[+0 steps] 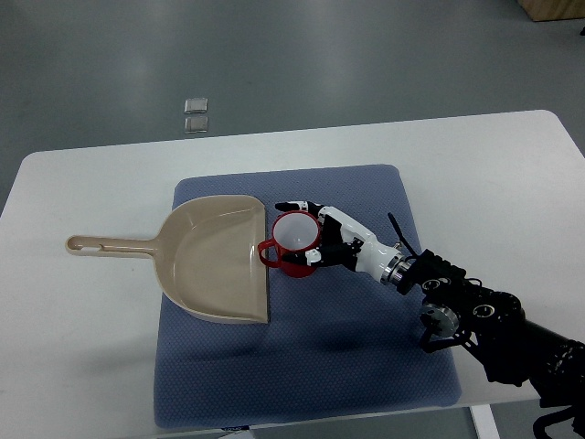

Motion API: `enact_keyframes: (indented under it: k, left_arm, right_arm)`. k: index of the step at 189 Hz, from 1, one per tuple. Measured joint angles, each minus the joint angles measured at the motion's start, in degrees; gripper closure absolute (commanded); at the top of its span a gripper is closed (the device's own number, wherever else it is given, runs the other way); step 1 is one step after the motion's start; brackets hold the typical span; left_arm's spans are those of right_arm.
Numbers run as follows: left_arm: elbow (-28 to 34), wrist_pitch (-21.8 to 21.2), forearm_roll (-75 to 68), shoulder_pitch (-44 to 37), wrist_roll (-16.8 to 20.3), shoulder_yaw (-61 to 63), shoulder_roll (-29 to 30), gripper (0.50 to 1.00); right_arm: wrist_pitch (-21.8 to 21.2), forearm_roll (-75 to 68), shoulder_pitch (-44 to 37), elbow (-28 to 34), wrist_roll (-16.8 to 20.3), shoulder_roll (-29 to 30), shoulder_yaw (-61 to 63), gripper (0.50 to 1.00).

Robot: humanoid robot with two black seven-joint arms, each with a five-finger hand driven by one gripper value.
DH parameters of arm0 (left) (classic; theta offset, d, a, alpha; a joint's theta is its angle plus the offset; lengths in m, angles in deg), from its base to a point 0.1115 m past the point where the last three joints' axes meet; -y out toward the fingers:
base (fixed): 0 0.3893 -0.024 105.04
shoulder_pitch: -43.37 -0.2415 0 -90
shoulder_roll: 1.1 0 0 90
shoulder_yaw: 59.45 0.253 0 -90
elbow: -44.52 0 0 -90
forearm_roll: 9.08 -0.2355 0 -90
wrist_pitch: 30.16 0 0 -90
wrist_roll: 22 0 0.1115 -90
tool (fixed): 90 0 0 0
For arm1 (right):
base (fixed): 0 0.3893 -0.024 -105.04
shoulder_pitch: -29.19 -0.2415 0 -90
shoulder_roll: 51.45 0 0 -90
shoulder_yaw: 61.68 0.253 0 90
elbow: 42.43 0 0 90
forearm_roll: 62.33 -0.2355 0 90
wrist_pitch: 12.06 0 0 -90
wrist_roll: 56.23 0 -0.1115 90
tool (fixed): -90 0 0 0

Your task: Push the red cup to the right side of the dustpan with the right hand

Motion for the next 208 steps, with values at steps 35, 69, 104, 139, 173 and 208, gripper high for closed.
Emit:
enact_keyframes:
  k: [35,69,104,139,173,208]
  left_arm:
    - [0.0,0.0,0.0,0.0,0.0,-0.05,0.0,0.5]
    - [0.0,0.01,0.0,0.0,0.0,-0.08,0.0,0.5]
    - [0.0,0.02,0.0,0.0,0.0,-0.09,0.0,0.5]
    - [-0.01,0.02,0.0,0.0,0.0,-0.09,0.0,0.5]
    - [0.02,0.01,0.0,0.0,0.0,-0.09,0.0,0.5]
    - [0.04,0.01,0.0,0.0,0.0,-0.09,0.0,0.5]
  right_arm:
    - [0.06,0.0,0.06,0.45,0.0,0.0,0.0,0.568]
    - [0.06,0.0,0.07,0.49,0.0,0.0,0.0,0.566]
    - [-0.12,-0.58,-0.16,0.49,0.0,0.0,0.27,0.568]
    - [-0.98,-1.28,-1.49,0.49,0.0,-0.21,1.14,0.568]
    - [-2.23,-2.71,-2.55,0.49,0.0,-1.58,1.36,0.566]
    - [-2.54,-6.56,-4.13,0.47,0.07,-4.0,1.36,0.566]
